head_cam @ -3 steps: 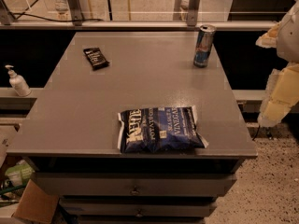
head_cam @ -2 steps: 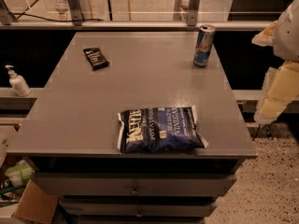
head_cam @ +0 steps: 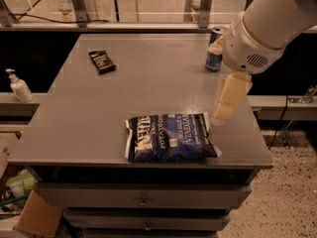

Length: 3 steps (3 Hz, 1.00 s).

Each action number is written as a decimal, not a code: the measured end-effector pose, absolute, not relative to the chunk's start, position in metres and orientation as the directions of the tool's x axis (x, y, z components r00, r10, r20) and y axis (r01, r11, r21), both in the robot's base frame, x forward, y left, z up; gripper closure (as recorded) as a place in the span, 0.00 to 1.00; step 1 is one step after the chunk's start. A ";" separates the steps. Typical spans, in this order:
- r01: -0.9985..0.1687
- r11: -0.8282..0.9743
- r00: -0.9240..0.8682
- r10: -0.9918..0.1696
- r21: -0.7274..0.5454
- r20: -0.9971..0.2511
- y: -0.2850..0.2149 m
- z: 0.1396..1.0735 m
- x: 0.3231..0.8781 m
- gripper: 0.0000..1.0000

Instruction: Pick rxbar chocolate

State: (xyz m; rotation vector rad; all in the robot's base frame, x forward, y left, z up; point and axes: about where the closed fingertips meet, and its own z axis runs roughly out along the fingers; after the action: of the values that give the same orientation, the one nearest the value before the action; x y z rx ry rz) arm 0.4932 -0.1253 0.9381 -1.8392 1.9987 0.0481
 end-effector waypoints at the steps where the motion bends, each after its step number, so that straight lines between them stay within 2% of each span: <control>1: -0.964 0.128 -0.019 -0.906 -0.233 -0.423 -0.081 0.927 0.533 0.00; 3: -0.955 0.216 -0.056 -0.805 -0.203 -0.591 0.010 0.934 0.605 0.00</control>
Offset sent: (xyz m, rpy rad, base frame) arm 0.1291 0.1443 -0.0021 0.3542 0.0198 -0.0294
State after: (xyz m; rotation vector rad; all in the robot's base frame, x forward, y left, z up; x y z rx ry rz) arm 0.6045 0.0102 0.9338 -1.6238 1.8945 0.3233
